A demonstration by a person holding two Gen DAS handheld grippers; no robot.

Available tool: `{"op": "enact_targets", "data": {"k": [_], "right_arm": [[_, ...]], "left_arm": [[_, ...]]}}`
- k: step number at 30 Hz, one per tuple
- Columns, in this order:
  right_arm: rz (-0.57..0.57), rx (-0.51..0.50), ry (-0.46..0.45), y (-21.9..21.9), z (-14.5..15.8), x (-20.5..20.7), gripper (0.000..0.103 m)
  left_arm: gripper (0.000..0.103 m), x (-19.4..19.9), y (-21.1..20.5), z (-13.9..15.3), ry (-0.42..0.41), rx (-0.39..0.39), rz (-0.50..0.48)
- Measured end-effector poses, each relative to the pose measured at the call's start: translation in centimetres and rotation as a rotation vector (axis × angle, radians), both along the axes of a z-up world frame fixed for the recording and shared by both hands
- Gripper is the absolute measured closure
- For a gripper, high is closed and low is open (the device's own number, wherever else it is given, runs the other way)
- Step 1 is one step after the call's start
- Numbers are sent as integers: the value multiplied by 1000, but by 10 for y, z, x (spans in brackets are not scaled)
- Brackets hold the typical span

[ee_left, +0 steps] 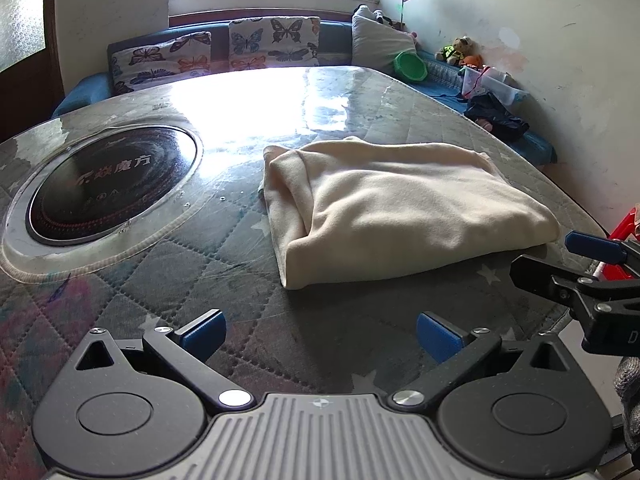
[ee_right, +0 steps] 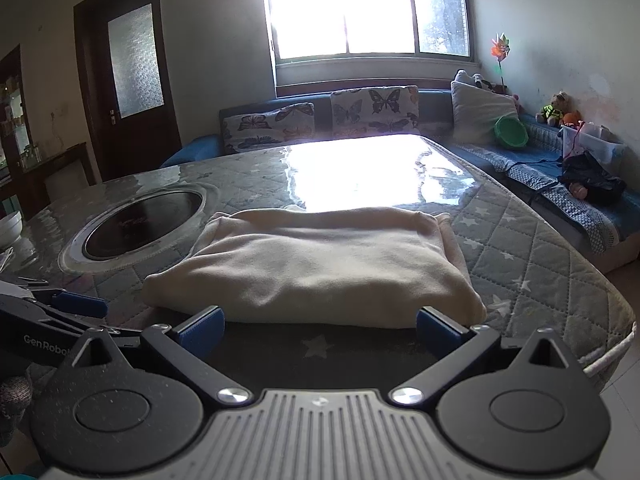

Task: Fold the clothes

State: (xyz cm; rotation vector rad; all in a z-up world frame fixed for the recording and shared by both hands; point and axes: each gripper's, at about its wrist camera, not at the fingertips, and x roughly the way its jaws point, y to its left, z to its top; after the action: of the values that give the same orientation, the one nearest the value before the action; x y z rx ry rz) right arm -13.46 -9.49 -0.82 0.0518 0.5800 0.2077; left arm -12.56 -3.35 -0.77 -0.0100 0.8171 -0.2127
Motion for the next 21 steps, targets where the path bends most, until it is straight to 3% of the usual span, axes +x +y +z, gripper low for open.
{"op": "enact_targets", "data": {"k": [21], "right_arm": [[22, -6, 30, 8, -5, 11, 0]], "left_arm": [[0, 7, -2, -3, 22, 9, 12]]}}
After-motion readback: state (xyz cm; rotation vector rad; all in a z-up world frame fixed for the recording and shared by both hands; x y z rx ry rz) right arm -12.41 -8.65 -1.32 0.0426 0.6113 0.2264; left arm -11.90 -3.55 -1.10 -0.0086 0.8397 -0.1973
